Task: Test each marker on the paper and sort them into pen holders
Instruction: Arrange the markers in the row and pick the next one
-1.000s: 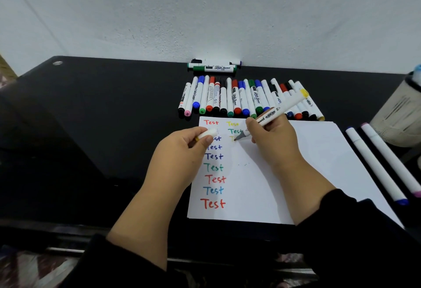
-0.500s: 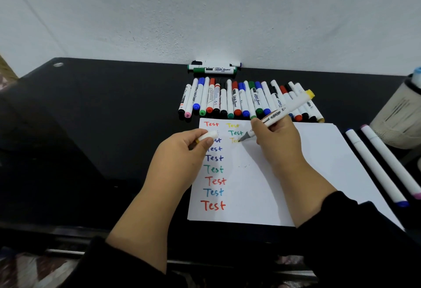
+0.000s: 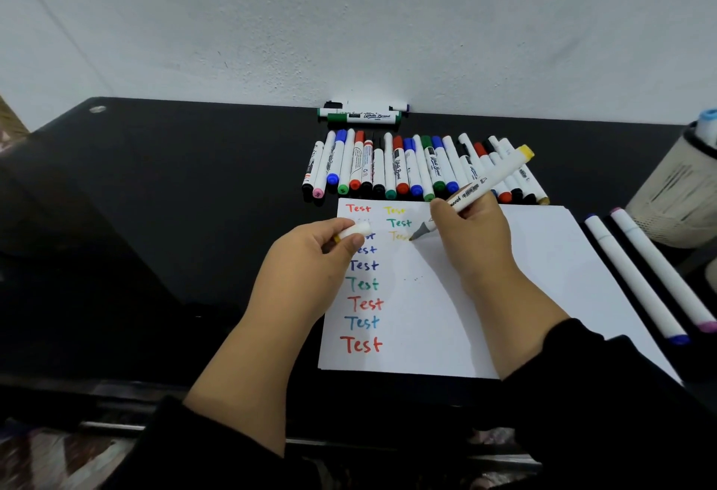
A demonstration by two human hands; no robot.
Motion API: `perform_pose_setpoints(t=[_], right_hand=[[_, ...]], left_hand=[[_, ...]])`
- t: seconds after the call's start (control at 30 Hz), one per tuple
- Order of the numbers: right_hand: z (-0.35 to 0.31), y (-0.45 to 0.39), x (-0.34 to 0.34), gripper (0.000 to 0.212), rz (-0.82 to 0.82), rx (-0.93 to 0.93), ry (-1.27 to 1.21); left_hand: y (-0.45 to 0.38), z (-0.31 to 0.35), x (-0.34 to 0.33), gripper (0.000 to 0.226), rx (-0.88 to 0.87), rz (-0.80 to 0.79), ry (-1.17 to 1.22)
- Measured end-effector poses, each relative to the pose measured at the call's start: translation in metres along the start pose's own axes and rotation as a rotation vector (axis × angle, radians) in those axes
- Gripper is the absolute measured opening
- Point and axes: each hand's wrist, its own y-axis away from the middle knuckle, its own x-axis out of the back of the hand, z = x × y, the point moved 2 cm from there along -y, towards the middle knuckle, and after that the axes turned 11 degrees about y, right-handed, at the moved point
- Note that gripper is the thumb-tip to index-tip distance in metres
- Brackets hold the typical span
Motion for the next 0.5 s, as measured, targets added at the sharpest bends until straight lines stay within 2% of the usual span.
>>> perform_pose_setpoints(t=[0.13,0.3,0.5], right_hand=[[0.0,-0.001,0.003,0.01,0.008,-0.068,-0.109],[-0.013,0.002,0.007,0.014,-0.123,-0.079,-0.391],[-0.028,0.012,0.01,0.02,-0.226,-0.034,-0.446]], left_hand=[[0.002,-0.001,0.0,0.038,0.016,-0.009,0.004],[0.003,0.003,0.002,0.035,0.036,-0.019,0.106],[0.004,0.008,0.002,0.032,0.061,-0.063,0.217]])
